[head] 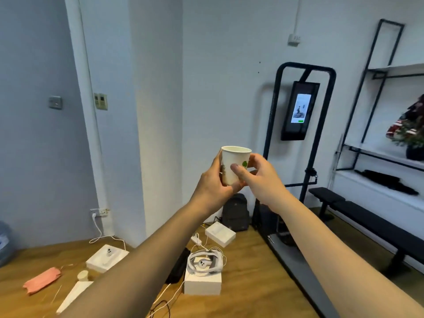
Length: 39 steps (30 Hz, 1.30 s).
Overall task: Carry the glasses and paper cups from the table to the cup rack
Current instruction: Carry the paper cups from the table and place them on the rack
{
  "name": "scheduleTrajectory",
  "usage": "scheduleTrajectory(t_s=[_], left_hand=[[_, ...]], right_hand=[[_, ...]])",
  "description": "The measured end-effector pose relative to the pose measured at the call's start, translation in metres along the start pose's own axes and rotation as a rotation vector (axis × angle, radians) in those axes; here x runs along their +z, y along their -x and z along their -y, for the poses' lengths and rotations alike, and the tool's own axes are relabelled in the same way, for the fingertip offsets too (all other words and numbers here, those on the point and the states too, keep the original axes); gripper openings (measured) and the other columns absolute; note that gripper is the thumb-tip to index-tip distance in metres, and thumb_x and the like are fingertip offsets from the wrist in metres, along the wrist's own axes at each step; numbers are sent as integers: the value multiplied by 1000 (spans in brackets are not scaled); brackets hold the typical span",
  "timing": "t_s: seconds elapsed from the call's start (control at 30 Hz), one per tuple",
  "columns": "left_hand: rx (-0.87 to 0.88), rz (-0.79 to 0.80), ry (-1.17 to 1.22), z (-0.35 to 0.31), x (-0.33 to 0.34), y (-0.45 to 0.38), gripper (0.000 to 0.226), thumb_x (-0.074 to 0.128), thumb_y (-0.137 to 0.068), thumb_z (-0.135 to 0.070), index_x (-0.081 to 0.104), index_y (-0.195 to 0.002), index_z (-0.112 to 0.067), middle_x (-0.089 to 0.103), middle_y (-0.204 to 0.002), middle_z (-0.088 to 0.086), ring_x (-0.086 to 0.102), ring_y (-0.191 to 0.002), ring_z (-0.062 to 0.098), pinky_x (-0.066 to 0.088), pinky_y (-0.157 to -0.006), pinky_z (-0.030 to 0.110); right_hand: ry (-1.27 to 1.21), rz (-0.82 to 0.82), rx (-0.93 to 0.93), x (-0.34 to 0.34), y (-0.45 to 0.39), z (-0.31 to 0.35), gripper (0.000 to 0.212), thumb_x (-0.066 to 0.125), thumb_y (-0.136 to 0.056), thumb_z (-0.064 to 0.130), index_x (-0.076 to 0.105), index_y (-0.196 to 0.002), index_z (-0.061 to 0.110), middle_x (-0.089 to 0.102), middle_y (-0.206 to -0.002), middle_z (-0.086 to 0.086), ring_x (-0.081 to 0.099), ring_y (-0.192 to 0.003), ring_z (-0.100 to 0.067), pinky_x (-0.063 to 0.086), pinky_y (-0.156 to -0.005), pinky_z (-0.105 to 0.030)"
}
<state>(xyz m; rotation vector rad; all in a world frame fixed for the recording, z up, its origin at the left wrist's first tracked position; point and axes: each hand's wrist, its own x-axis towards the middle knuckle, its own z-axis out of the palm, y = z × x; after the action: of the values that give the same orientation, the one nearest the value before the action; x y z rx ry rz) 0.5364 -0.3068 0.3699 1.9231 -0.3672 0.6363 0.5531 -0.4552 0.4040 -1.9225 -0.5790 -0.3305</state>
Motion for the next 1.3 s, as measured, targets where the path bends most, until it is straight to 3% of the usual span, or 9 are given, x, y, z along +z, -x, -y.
scheduleTrajectory(t_s=[0.1,0.2,0.37,0.57,0.7,0.9,1.0,1.13,1.3], left_hand=[[49,53,40,-33,59,-7,84,78,-87,-45,30,-155,-34,55,-137,-11,59,-117,11,58,-89,22],[76,90,94,-64,120,-5,81,77,-83,-54,33,-149,-41,54,-125,-25,59,-110,4,54,-73,8],[117,177,154,-119,229,8,64,75,-76,-63,29,-117,-81,52,-109,-52,54,-104,-21,46,-64,0],[126,312,283,-183,372,31,83,78,-77,-59,28,-143,-52,68,-115,-20,68,-100,-2,62,-77,26],[186,374,379,-232,456,47,91,78,-76,-56,20,-145,-51,69,-117,-13,69,-99,-1,61,-77,24],[311,528,472,-290,580,71,96,75,-78,-41,12,-149,-54,69,-117,-8,73,-96,8,63,-79,37],[349,630,491,-313,645,83,100,75,-79,-41,7,-150,-57,63,-124,-6,70,-98,6,61,-79,34],[388,761,519,-342,735,92,112,80,-87,-27,-6,-150,-60,54,-134,-5,66,-105,3,59,-84,29],[398,846,563,-369,851,89,117,81,-88,-28,-11,-153,-58,58,-130,-11,63,-104,-4,54,-86,18]], right_hand=[[15,-70,22,-68,24,-10,50,66,-92,46,49,-133,25,61,-119,6,64,-102,-16,58,-89,-40],[37,-105,27,-133,52,-23,46,66,-95,35,49,-136,23,62,-121,6,66,-103,-16,58,-90,-39],[62,-184,66,-242,111,-54,47,64,-96,32,47,-139,23,61,-125,4,64,-104,-11,56,-85,-31],[93,-320,119,-372,189,-96,47,65,-96,32,48,-139,28,63,-121,8,69,-93,-9,60,-76,-34],[152,-443,127,-451,234,-116,49,66,-94,35,48,-139,27,61,-120,12,64,-89,6,50,-65,-11],[193,-621,220,-545,307,-152,45,66,-94,37,45,-134,36,56,-120,21,66,-95,-2,54,-72,-18],[196,-710,281,-594,342,-171,45,67,-94,34,45,-133,37,56,-121,20,68,-96,-7,54,-69,-17],[237,-815,354,-663,378,-199,46,68,-91,36,49,-132,34,61,-120,16,69,-94,-9,55,-81,-29],[303,-872,412,-757,406,-245,52,69,-86,44,51,-133,33,64,-116,17,69,-93,-5,56,-82,-29]])
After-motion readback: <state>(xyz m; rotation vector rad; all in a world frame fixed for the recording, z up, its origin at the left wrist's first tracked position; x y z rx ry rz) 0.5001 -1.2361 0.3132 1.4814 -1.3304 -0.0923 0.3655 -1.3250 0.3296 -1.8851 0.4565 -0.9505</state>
